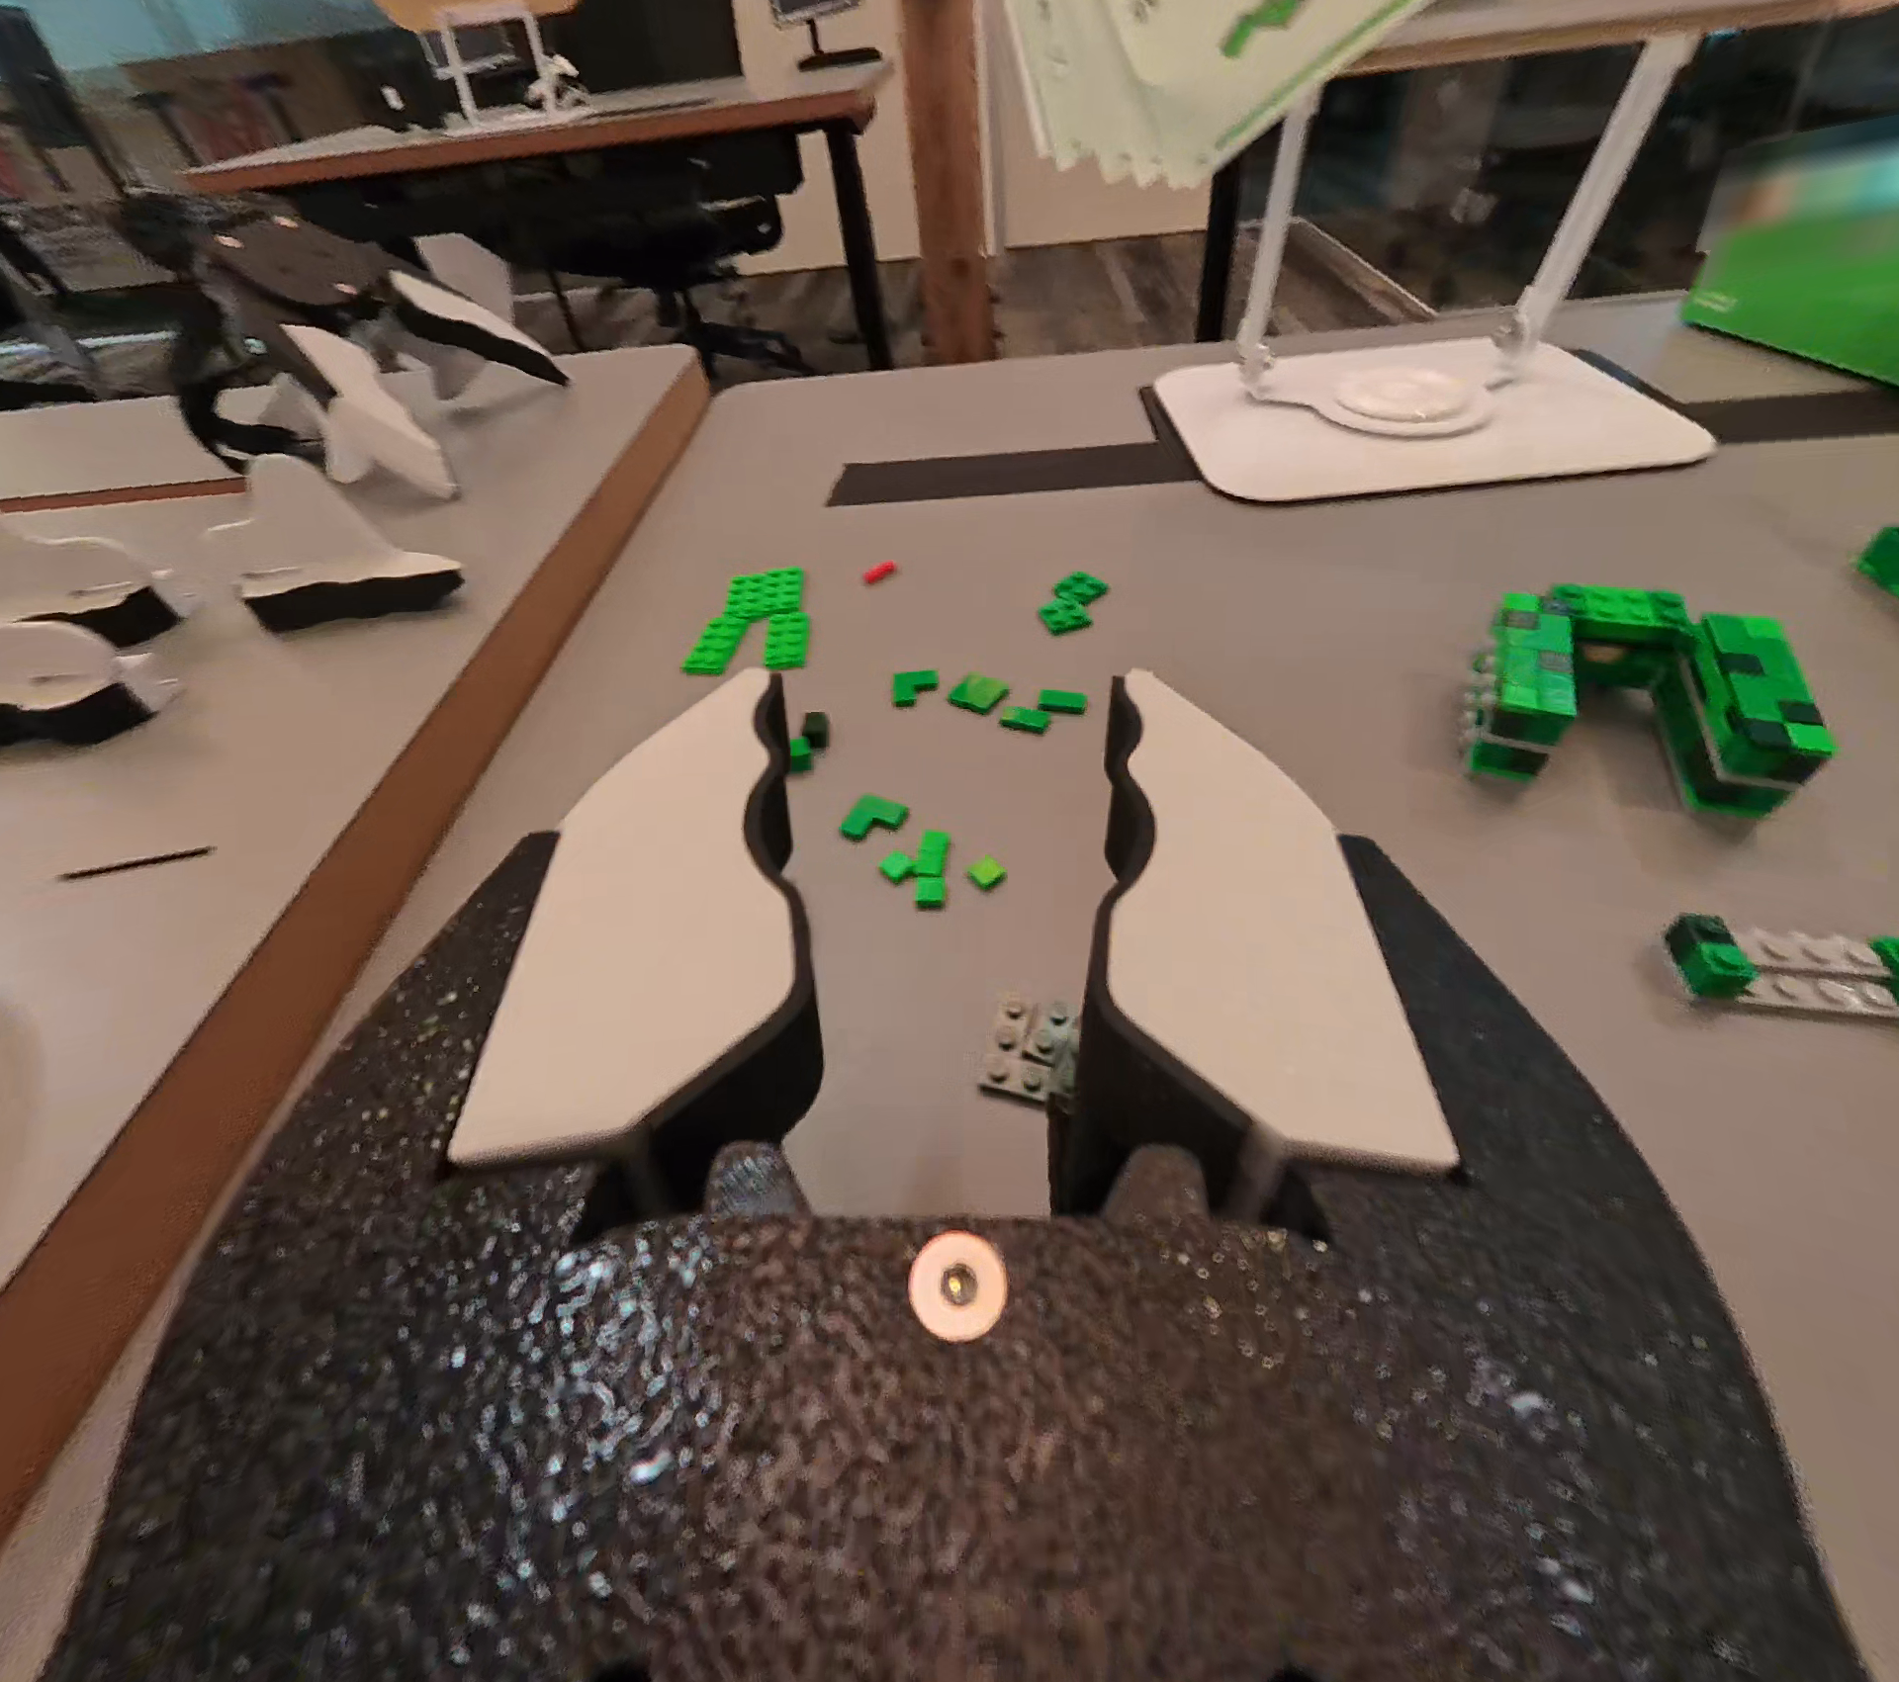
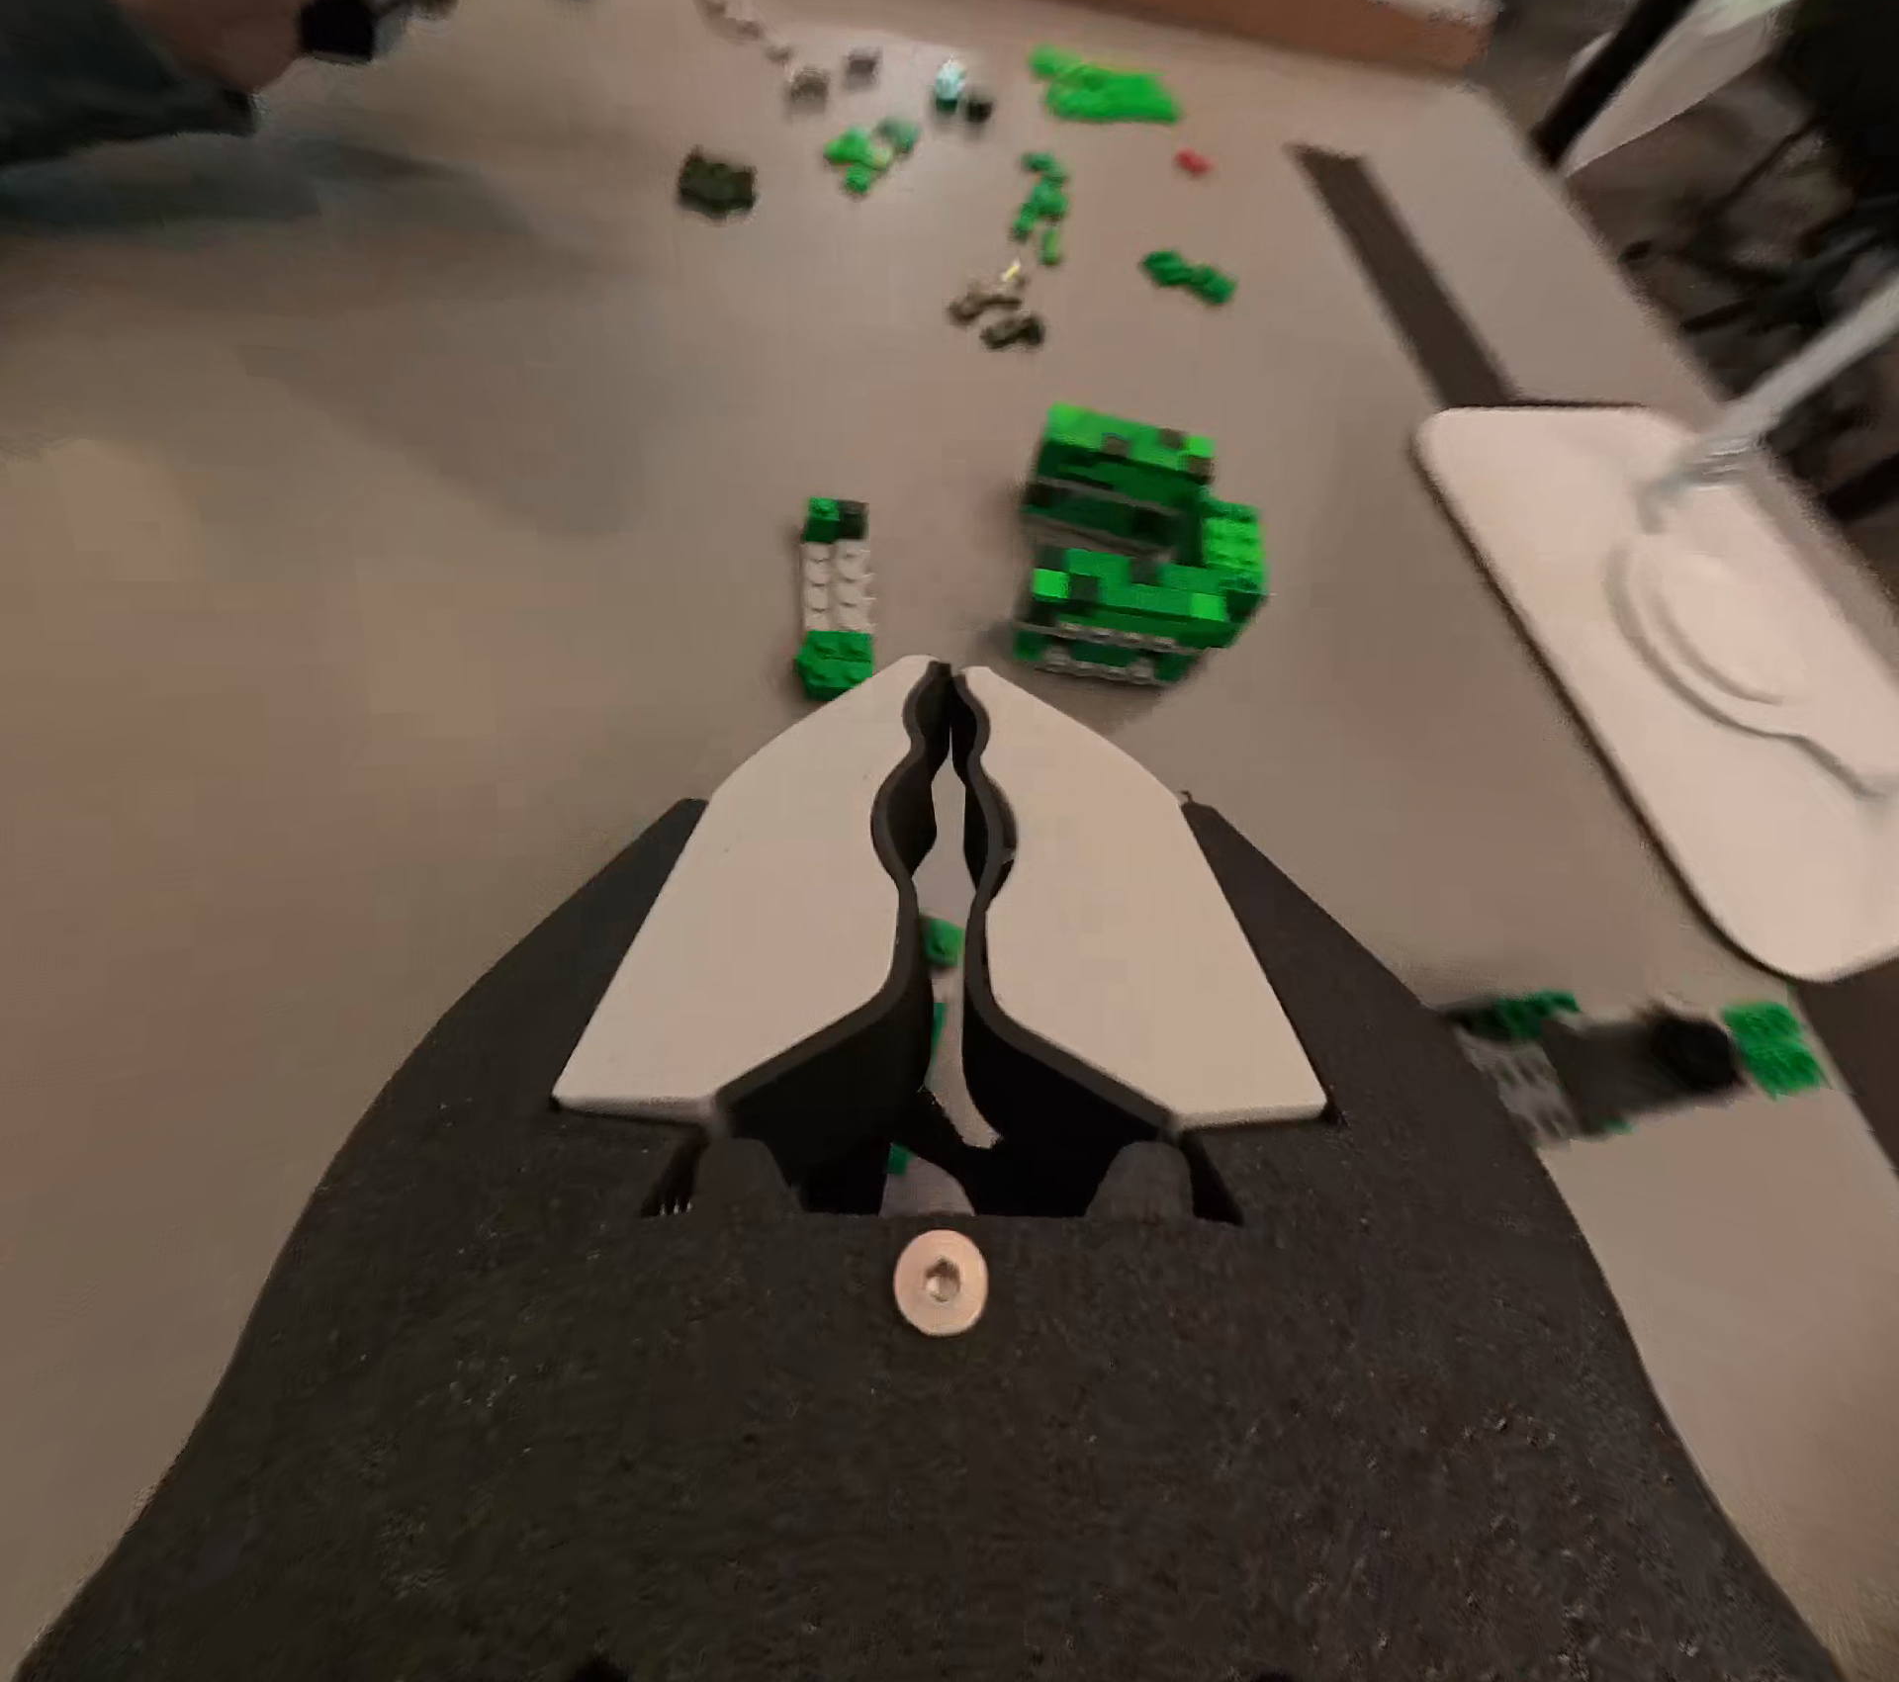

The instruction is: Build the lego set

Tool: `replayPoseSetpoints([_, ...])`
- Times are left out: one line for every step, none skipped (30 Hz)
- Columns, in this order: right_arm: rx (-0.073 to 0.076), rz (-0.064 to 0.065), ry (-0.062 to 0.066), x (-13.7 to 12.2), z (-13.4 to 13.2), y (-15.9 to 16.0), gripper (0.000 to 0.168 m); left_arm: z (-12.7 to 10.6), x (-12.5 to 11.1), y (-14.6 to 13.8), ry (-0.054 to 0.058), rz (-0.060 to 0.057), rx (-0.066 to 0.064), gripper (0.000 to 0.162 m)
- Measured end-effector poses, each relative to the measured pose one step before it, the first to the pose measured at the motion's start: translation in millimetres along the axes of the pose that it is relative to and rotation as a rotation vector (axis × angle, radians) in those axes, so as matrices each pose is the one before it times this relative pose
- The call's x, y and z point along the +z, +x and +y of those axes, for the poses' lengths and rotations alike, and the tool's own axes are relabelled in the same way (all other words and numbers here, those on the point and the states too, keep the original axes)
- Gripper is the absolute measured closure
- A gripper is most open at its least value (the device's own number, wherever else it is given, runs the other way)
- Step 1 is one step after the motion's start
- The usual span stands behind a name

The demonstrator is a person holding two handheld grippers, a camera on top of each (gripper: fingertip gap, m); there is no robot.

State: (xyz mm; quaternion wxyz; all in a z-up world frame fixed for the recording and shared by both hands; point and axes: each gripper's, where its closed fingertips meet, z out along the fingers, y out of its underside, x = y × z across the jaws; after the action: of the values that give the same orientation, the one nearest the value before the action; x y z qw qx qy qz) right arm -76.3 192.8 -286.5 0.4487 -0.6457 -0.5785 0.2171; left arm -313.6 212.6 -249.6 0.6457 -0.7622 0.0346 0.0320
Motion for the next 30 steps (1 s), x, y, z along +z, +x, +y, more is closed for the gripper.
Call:
replayPoseSetpoints([-0.0026, -0.0362, -0.0601, 9.85, 1.02, -4.28, 0.168, -0.87, -1.99, -7.53, 0.0063, -0.0277, 0.0013, 0.104])
replayPoseSetpoints([-0.0091, -0.0043, -0.0368, 8.69, -0.68, 0.43, 0.168, 0.02, -1.9, -8.68, -0.0009, -0.0316, 0.0025, 0.104])
replayPoseSetpoints([-0.001, -0.0066, -0.031, 7.94, -0.36, 0.81, 0.168, 0.68, -1.86, -8.38, -0.0057, -0.0264, 0.0005, 0.106])
replayPoseSetpoints([0.0148, -0.0155, -0.0312, 6.88, 0.44, 0.35, 0.168, 1.15, -1.91, -8.12, -0.0099, -0.0244, -0.0042, 0.107])
replayPoseSetpoints([0.0232, -0.0276, -0.0362, 5.74, 1.6, -0.65, 0.168, 0.08, -2.36, -7.49, -0.0073, -0.0222, -0.0045, 0.107])
replayPoseSetpoints([0.0174, -0.0054, -0.0301, 4.14, 1.77, 2.67, 0.168, -1.64, -3.08, -7.31, 0.0014, -0.0228, 0.0033, 0.107])
replayPoseSetpoints([0.0118, 0.0056, -0.0372, 2.82, 3.51, 4.28, 0.168, -2.18, -3.37, -7.54, 0.0084, -0.0281, 0.0057, 0.107])
replayPoseSetpoints([0.0146, -0.0063, -0.0372, 2.32, 3.95, 2.87, 0.168, -2.13, -3.23, -6.63, 0.0101, -0.024, 0.0032, 0.107])
replayPoseSetpoints([0.0232, -0.018, -0.0277, 1.94, 2.93, 1.25, 0.168, -1.19, -2.41, -5.26, 0.0093, -0.0179, 0.0002, 0.108])
replayPoseSetpoints([0.0228, -0.0187, -0.0127, 1.75, 1.17, 0.73, 0.168, -0.02, -1.25, -3.62, 0.0044, -0.0106, -0.0033, 0.108])
replayPoseSetpoints([0.0207, -0.0203, -0.0125, 1.6, 1.31, -0.05, 0.168, 1.01, 0.06, -1.87, -0.0027, -0.0025, -0.007, 0.108])
replayPoseSetpoints([0.0121, -0.0093, -0.0105, 1.56, 1.03, 0.63, 0.168, 1.48, 0.92, -0.33, -0.0069, 0.0032, -0.007, 0.108])
replayPoseSetpoints([0.002, -0.0058, -0.0136, 1.37, 1.38, 0.28, 0.168, 1.73, 1.18, 0.81, -0.009, 0.0053, -0.0006, 0.108])
replayPoseSetpoints([-0.0079, -0.0088, -0.0145, 1.09, 1.51, -0.88, 0.168, 1.77, 1.14, 1.09, -0.0105, 0.0029, 0.0055, 0.108])
replayPoseSetpoints([-0.014, -0.0131, -0.0139, 0.74, 1.39, -1.94, 0.168, 0.81, 0.74, 1.55, -0.0062, 0.0036, 0.0089, 0.108])
replayPoseSetpoints([-0.0103, -0.0083, -0.0092, 0.48, 0.76, -1.38, 0.168, -0.31, 0.15, 1.89, -0.0004, 0.0057, 0.0085, 0.108])
replayPoseSetpoints([-0.0052, -0.0069, -0.005, 0.31, 0.18, -1.29, 0.168, -1.33, -0.3, 1.59, 0.0047, 0.0051, 0.0071, 0.108])
replayPoseSetpoints([-0.0011, -0.0096, -0.0028, 0.31, -0.04, -1.59, 0.168, -1.32, -0.6, 1.08, 0.0053, 0.0023, 0.0053, 0.109])
replayPoseSetpoints([0.0005, -0.0104, -0.0018, 0.55, -0.07, -1.8, 0.168, -1.03, -0.41, 0.52, 0.0042, 0.0013, 0.0023, 0.109])
replayPoseSetpoints([-0.0011, -0.0059, -0.0017, 0.77, 0.14, -1.5, 0.168, -0.36, -0.25, 0.33, 0.0025, 0.0025, -0.0001, 0.109])
replayPoseSetpoints([-0.0039, -0.0031, -0.0048, 1.09, 0.47, -1.29, 0.168, 0.03, -0.2, -0.12, 0.0005, 0.0008, -0.0017, 0.109])
replayPoseSetpoints([-0.0067, -0.0005, -0.0064, 1.09, 0.5, -1.28, 0.168, 0.4, 0.08, -0.1, -0.001, 0.0019, -0.0028, 0.109])
replayPoseSetpoints([-0.0073, -0.0002, -0.0073, 1.05, 0.37, -1.23, 0.168, 0.56, 0.17, -0.09, -0.0016, 0.0023, -0.0033, 0.109])
replayPoseSetpoints([-0.0084, 0.0027, -0.0068, 0.62, -0.11, -0.99, 0.168, 0.48, 0.27, -0.33, -0.0012, 0.0001, -0.0023, 0.109])
replayPoseSetpoints([-0.0102, 0.0032, -0.0055, 0.46, -0.5, -1.2, 0.168, 0.57, 0.18, -0.37, -0.0011, 0.0, -0.0006, 0.109])
replayPoseSetpoints([-0.0068, -0.005, -0.0043, 0.39, -0.81, -2.2, 0.168, -0.31, -0.3, -0.49, 0.0034, -0.0009, 0.001, 0.109])
replayPoseSetpoints([-0.0021, -0.0144, -0.0032, 0.44, -1.12, -3.64, 0.168, -1.87, -0.96, -0.77, 0.0127, -0.0031, 0.0022, 0.11])
replayPoseSetpoints([-0.0024, -0.0161, -0.0009, 0.58, -1.74, -4.27, 0.168, -2.33, -1.38, -0.88, 0.0154, -0.0031, 0.0018, 0.111])
replayPoseSetpoints([-0.0069, -0.0166, -0.0002, 1.06, -2.07, -4.94, 0.168, -1.95, -1.25, -0.93, 0.0121, -0.0026, -0.0001, 0.112])
replayPoseSetpoints([-0.0118, -0.0193, -0.0017, 1.89, -2.15, -6.18, 0.168, -0.89, -0.71, -0.87, 0.007, -0.0027, -0.0022, 0.113])
